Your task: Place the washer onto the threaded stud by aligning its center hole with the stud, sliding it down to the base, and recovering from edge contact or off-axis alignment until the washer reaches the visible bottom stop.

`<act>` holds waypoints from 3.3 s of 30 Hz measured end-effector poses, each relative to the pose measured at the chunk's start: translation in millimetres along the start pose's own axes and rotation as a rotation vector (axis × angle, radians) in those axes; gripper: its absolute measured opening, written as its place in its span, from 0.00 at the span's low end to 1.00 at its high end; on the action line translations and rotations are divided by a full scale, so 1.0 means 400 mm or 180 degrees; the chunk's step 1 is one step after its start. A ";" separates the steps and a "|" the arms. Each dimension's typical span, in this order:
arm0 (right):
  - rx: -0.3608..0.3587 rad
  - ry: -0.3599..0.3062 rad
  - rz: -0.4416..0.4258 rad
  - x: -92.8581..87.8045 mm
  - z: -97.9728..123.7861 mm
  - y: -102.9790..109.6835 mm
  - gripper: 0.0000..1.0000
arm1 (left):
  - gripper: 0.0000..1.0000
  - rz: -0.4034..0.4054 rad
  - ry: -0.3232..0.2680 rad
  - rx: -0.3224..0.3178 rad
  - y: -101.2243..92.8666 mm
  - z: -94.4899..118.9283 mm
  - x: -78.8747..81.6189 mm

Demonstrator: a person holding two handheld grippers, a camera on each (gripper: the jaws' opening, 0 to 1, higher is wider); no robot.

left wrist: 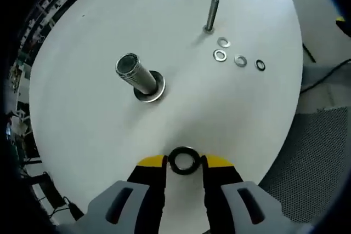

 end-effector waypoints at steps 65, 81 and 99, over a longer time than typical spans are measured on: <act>0.0024 -0.0019 0.0020 0.001 0.001 0.003 0.44 | 0.18 -0.0153 -0.0502 0.0272 0.027 0.183 0.153; -0.0003 -0.0034 0.0004 0.002 0.001 -0.002 0.44 | 0.18 -0.0236 -0.0446 0.0283 0.052 0.160 0.213; -0.0038 -0.0026 -0.0016 0.001 0.001 -0.007 0.43 | 0.18 -0.0449 -0.0141 0.0279 0.058 0.077 0.211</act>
Point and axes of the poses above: the point that each gripper's makers call its tool centre point, and the gripper's own axes: z roughly backward along the fingers, y roughly to its left, x roughly out of its top, the point moved 4 cm from there along z, roughly backward along the fingers, and after that the axes turned 1 degree about z, right-handed, at the moved point
